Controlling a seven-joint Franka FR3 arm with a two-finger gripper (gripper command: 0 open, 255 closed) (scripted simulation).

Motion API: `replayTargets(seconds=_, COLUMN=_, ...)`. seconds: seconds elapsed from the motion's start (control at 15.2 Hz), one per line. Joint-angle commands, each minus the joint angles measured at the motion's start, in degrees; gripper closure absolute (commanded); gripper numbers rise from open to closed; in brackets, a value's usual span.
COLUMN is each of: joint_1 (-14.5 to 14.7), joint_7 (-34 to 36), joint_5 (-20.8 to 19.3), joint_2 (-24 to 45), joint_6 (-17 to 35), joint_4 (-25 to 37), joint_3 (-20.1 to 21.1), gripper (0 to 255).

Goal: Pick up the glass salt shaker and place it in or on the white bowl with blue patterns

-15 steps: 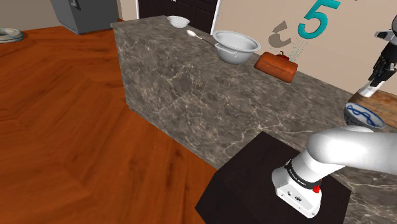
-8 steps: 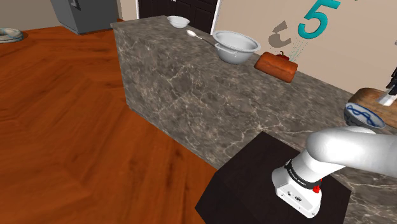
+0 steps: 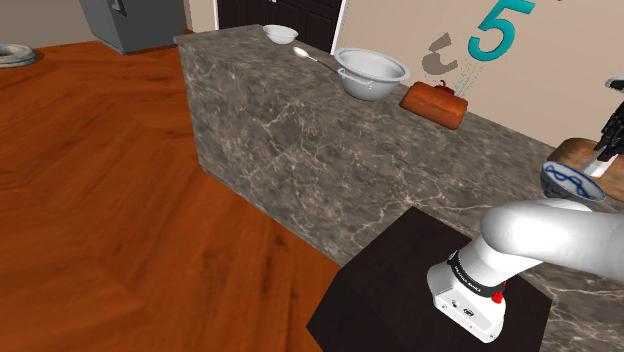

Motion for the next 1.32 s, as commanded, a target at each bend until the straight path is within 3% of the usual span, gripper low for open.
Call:
replayTargets(seconds=0.0, joint_1=-0.27, joint_7=0.50, joint_5=-0.57, joint_2=-0.42, joint_6=1.03, joint_4=-1.51, joint_3=-0.49, gripper=255)
replayTargets(seconds=0.33, joint_1=-0.73, joint_7=1.68, joint_5=-2.32, joint_2=-0.91, joint_6=4.04, joint_4=-5.00, joint_3=-2.39, gripper=255)
replayTargets(seconds=0.86, joint_1=-0.73, joint_7=1.68, joint_5=-2.32, joint_2=-0.91, joint_6=4.04, joint_4=-5.00, joint_3=-2.39, gripper=255)
replayTargets(seconds=0.92, joint_1=-0.73, joint_7=1.68, joint_5=-2.32, joint_2=-0.91, joint_6=4.04, joint_4=-5.00, joint_3=-2.39, gripper=0)
replayTargets(seconds=1.25, joint_1=-0.73, joint_7=1.68, joint_5=-2.32, joint_2=-0.91, joint_6=4.04, joint_4=-5.00, joint_3=-2.39, gripper=0)
